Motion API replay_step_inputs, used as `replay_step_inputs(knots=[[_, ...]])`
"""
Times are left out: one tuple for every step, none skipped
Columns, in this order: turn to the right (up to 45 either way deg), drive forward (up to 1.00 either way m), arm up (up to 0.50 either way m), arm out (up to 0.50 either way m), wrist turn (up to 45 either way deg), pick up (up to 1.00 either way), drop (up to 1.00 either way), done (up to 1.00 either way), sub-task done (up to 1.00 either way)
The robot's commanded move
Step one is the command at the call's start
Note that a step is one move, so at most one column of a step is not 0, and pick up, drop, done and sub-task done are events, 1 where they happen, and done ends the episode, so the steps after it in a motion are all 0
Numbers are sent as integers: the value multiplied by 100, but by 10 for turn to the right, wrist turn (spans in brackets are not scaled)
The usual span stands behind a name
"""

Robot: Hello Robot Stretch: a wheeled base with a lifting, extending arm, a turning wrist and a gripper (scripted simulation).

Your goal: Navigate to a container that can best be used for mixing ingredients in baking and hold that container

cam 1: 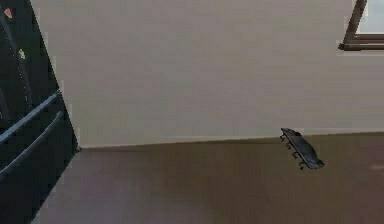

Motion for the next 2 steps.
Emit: replay_step_inputs(knots=[[-450,0,0,0,0,0,0,0,0],[-390,0,0,0,0,0,0,0,0]])
